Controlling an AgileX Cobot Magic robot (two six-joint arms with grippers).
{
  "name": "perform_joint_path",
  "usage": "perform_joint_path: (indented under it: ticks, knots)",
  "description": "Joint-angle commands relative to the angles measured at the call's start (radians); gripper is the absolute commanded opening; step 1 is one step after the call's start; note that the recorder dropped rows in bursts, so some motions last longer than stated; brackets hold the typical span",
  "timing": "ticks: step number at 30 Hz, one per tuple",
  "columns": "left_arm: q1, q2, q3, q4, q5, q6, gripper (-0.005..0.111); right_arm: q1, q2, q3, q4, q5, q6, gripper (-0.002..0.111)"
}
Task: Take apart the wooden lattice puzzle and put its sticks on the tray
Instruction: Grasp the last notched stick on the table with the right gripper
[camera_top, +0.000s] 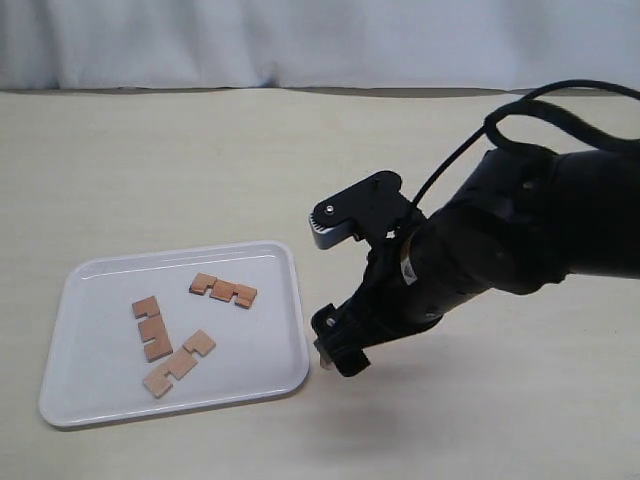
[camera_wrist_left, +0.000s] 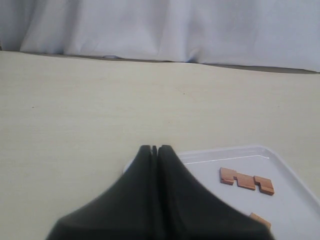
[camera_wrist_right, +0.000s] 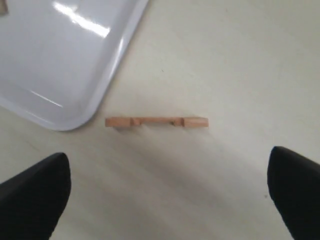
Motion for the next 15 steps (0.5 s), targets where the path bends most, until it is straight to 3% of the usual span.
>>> perform_joint_path:
  ticks: [1,15]
  knots:
    - [-0.001,-0.001,0.003,0.003,-0.008,-0.007,0.0,-0.006,0.035,0.005,0.042,-0.08,-0.008,0.109]
    - [-0.001,-0.001,0.003,0.003,-0.011,-0.007,0.0,-0.006,0.115,0.005,-0.013,-0.134,-0.002,0.109]
